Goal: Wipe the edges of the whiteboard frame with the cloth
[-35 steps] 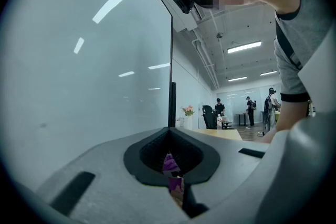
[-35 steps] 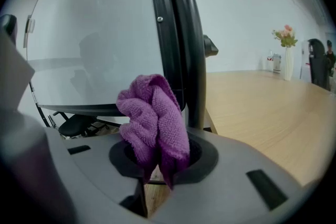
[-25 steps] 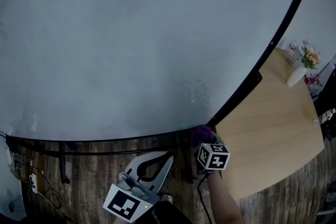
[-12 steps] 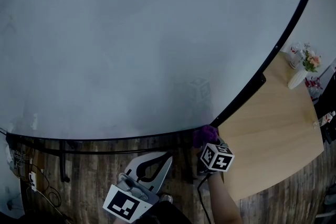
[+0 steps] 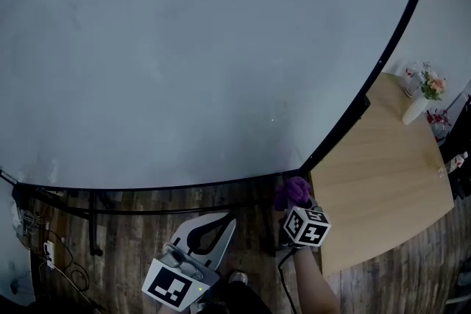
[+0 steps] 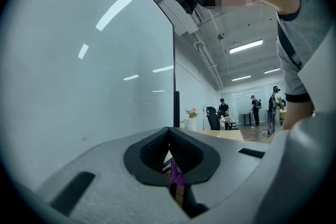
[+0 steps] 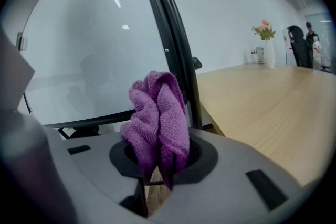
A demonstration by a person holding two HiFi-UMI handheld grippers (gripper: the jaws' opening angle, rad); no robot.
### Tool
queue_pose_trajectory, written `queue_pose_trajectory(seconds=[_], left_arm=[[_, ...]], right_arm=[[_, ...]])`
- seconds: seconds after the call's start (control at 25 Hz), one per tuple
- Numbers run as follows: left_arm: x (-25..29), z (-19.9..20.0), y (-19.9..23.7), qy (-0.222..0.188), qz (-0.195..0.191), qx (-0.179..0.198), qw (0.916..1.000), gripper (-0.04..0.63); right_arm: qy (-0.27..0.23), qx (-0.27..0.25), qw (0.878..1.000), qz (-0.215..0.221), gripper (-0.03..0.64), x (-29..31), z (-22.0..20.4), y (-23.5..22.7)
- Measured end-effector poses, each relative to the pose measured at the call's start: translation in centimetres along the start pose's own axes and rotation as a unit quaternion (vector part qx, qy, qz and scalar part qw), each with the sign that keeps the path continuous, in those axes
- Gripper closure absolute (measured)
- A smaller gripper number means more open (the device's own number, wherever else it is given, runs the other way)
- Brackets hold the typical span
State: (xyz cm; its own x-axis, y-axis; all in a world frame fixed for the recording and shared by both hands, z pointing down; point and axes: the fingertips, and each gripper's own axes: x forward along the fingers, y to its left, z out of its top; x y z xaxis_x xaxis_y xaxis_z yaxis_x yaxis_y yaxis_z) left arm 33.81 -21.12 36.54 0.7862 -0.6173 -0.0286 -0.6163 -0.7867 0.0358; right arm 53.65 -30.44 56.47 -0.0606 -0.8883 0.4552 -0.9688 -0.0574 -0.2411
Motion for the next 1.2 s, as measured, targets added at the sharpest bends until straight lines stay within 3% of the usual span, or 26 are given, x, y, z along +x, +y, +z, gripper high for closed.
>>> queue_pose_trajectory(seconds=[0.4, 0.56, 1.2], left_arm=[[-6.6, 1.9, -0.3, -0.01, 0.019, 0.001, 0.9998, 0.578], [-9.5, 2.7, -0.1, -0.031, 0.031, 0.019, 0.9988, 0.58], [-19.1, 4.7, -1.2, -0.031, 0.056, 0.027, 0.9976, 0.58]], right_arm=[[-0.028, -0.021, 0.999, 0.013, 0.534, -6.2, 0.2, 4.8], [-0.041, -0.034, 0.998, 0.025, 0.534, -9.2, 0.2, 7.4], [-0.102, -0.071, 0.989, 0.086, 0.534, -21.1, 1.5, 17.3]])
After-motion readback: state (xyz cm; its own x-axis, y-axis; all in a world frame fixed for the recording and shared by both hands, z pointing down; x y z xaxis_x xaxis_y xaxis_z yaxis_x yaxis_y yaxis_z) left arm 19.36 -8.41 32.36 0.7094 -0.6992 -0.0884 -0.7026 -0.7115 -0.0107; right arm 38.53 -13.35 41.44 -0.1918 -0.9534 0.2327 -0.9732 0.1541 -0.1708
